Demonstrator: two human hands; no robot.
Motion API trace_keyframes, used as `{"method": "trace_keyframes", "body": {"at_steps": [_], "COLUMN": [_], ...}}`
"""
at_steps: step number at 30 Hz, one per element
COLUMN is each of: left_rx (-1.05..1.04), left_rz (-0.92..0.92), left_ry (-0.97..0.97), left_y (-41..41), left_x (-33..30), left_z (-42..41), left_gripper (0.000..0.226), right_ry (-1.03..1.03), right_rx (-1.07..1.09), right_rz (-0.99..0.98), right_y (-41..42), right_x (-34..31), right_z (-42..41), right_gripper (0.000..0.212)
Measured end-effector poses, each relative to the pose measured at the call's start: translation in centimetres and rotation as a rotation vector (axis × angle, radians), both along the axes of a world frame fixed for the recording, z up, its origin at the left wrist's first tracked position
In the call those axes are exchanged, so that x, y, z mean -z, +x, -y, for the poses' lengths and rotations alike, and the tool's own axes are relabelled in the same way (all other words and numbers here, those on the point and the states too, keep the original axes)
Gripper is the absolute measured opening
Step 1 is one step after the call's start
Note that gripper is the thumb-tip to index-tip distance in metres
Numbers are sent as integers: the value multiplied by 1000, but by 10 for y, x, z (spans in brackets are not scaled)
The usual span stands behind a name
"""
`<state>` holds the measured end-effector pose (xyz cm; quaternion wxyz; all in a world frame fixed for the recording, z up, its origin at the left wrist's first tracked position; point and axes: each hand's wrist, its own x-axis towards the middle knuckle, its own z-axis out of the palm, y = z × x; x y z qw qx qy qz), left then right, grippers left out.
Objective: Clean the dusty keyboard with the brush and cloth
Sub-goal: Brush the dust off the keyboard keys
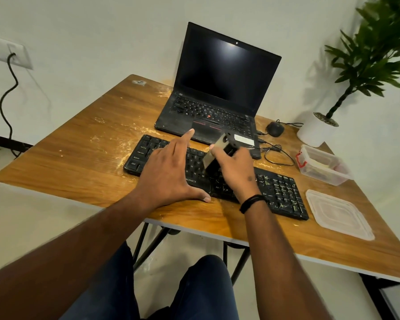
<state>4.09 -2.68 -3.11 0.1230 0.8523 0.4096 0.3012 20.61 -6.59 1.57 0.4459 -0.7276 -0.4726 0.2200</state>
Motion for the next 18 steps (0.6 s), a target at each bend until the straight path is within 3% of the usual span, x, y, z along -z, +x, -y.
{"method": "trace_keyframes", "body": {"at_steps": [2,5,10,15,18], "left_rx": [0,0,-4,-4,1], "left_rz": [-5,-6,-13,-11,-13], "left_ry": [0,6,-2,-4,-8], "left_y": [-1,-1,0,-1,0], "left_x": [0,0,0,0,-1], "left_z": [0,0,0,0,1], "left_gripper": [150,149,150,150,150], "right_ry": [27,80,-66,48,4], "right_rx": [-5,127,-219,50,-68], "right_rz": [-34,94,155,261,178], "right_y": [4,7,-2,1,-11], "right_x": [-6,-7,-17,-10,-8], "right_z": [-2,-5,1,2,0], "right_gripper": [23,25,35,35,36]}}
